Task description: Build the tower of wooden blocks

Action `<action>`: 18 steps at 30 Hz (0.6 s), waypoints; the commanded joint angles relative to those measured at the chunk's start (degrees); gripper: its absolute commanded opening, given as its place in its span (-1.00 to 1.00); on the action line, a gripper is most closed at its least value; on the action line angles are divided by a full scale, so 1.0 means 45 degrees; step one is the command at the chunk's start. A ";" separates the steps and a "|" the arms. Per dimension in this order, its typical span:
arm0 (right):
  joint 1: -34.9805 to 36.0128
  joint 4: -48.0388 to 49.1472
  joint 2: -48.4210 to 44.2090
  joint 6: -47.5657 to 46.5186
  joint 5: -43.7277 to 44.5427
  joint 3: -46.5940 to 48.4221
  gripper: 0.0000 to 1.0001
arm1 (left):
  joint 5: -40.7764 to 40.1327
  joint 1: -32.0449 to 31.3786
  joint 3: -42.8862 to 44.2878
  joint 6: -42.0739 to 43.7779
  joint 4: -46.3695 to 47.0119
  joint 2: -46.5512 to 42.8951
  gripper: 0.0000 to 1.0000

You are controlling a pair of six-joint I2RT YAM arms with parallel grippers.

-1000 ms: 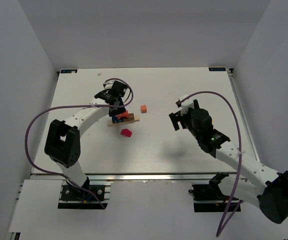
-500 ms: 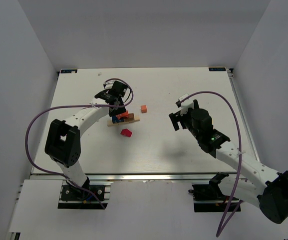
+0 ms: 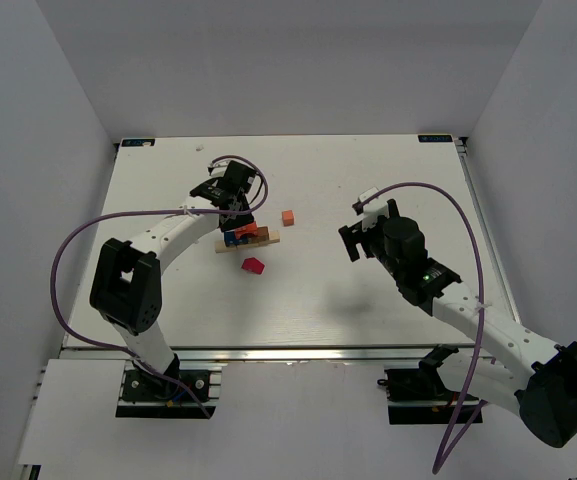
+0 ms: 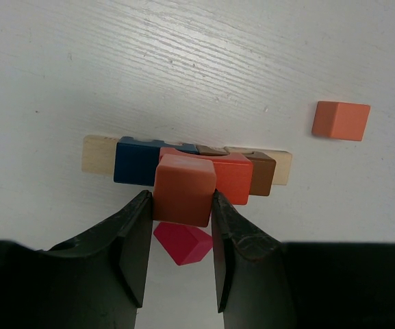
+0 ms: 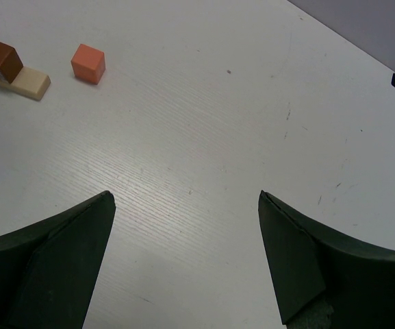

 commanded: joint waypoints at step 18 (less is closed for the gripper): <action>-0.0062 0.0150 -0.0222 0.0096 -0.0013 -0.0017 0.79 | 0.0086 -0.0059 0.0337 -0.0059 0.0225 -0.0540 0.05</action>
